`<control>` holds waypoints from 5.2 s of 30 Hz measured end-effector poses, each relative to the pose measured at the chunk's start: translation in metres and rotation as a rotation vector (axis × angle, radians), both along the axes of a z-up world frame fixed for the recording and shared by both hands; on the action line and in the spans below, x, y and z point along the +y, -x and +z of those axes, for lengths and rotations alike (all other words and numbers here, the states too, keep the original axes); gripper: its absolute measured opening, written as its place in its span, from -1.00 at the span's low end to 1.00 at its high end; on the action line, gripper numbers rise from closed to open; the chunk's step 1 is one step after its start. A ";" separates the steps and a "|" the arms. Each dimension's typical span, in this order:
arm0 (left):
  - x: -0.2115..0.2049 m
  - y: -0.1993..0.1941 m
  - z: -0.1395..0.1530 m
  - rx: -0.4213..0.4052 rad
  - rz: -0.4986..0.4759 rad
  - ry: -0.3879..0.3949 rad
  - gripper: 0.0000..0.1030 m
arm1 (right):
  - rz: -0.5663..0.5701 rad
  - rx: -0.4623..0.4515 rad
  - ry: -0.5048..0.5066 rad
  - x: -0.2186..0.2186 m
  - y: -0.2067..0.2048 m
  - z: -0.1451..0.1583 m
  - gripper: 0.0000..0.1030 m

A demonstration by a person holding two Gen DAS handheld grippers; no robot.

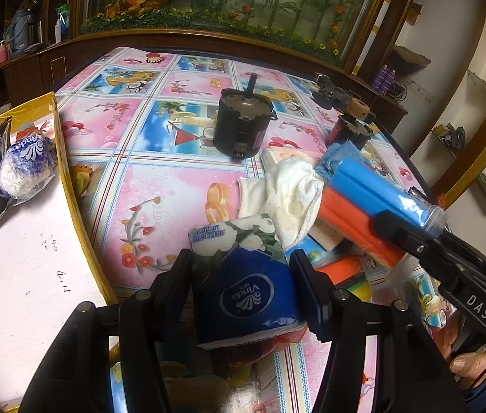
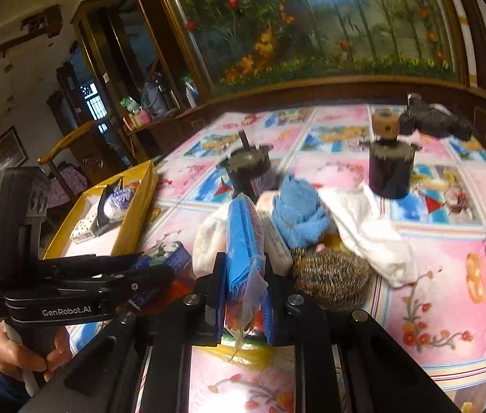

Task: Organize soft objects
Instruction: 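Carry the Vinda tissue pack and bagged sponges toward the box with both tools, then lower both items into the box and open both tools, then grasp the red netted bag with the left tool while the right tool grasps the striped sponge pack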

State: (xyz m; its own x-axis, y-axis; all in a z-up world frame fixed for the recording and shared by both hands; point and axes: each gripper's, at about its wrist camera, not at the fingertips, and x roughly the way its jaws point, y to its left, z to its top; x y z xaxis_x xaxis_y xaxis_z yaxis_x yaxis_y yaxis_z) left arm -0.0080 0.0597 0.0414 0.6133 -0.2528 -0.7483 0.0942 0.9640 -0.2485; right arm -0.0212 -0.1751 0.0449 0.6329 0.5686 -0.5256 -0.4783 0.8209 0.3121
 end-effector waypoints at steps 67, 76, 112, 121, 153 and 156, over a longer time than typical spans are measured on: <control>0.327 -0.027 0.017 0.066 0.496 0.094 0.11 | 0.296 0.318 -0.011 0.357 -0.075 0.015 -0.64; 0.340 -0.035 0.013 0.055 0.497 0.167 0.27 | 0.294 0.288 0.041 0.387 -0.087 0.004 -0.60; 0.296 0.036 0.051 -0.066 0.441 0.242 0.42 | 0.426 0.338 -0.118 0.334 -0.060 0.011 -0.17; 0.244 0.061 0.060 -0.111 0.344 0.237 0.46 | 0.422 0.266 -0.152 0.252 -0.027 0.031 -0.13; -0.037 0.019 -0.015 0.086 -0.236 -0.164 0.55 | 0.170 0.147 -0.385 -0.035 -0.024 0.012 0.62; -0.038 0.014 -0.018 0.061 -0.216 -0.197 0.31 | 0.198 0.186 -0.361 -0.028 -0.025 0.008 0.65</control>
